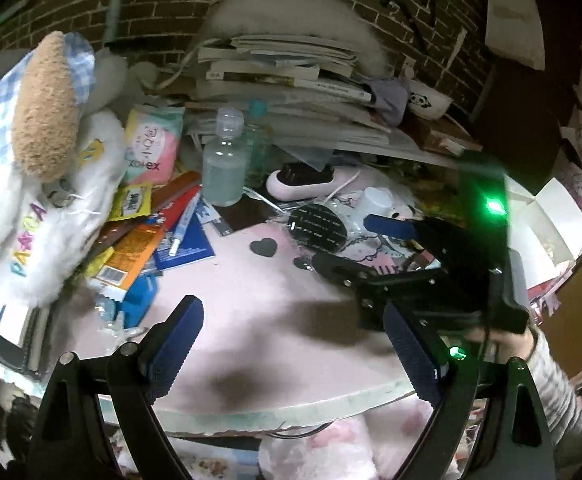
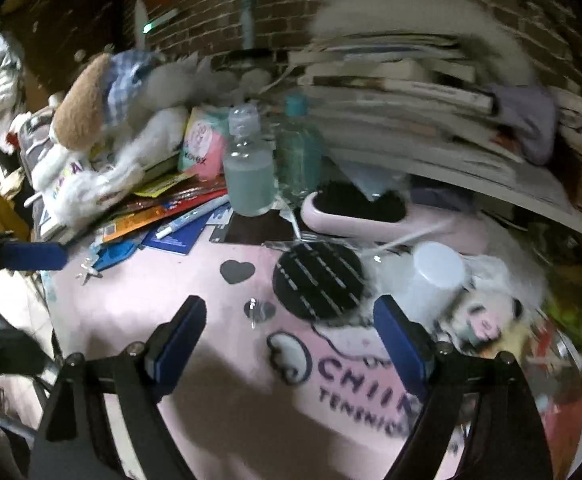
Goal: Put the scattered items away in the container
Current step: 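Grasp the black round packet in clear plastic with the right gripper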
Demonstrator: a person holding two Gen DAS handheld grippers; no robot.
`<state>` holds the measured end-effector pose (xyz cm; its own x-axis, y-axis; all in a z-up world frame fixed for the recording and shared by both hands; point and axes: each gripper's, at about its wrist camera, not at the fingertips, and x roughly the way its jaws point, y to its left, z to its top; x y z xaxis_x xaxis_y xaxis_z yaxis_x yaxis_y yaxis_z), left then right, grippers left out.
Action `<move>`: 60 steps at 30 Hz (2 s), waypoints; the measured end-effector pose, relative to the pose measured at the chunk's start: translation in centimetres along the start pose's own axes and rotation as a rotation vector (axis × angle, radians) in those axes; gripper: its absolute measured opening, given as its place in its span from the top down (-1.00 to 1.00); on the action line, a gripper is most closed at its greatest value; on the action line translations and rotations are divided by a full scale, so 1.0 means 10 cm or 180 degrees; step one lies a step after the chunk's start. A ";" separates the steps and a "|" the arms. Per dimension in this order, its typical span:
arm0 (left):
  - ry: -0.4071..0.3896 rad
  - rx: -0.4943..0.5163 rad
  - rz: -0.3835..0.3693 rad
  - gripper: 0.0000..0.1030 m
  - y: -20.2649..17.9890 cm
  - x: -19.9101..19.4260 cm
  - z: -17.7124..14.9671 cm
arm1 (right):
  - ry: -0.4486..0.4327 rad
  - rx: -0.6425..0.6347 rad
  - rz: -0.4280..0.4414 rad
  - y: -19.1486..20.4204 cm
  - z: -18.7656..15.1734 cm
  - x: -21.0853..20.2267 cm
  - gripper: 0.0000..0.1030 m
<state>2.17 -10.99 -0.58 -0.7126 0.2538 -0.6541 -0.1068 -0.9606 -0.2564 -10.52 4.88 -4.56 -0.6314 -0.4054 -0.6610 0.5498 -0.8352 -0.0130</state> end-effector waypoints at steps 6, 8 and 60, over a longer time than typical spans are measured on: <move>0.0007 0.0002 0.0021 -0.76 0.05 -0.01 -0.01 | 0.0152 -0.0060 0.0082 -0.07 0.09 0.21 -0.63; 0.0015 0.0008 0.0017 -0.76 0.05 -0.01 -0.01 | 0.0149 -0.0156 -0.0032 -0.08 0.11 0.23 -0.64; 0.0180 0.0234 0.0136 -0.76 -0.07 0.06 -0.07 | 0.0335 -0.0042 0.0253 0.04 -0.19 -0.16 -0.42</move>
<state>2.28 -10.09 -1.32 -0.6776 0.2162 -0.7029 -0.1292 -0.9759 -0.1757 -8.29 5.92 -4.91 -0.5252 -0.4284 -0.7353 0.6034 -0.7968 0.0332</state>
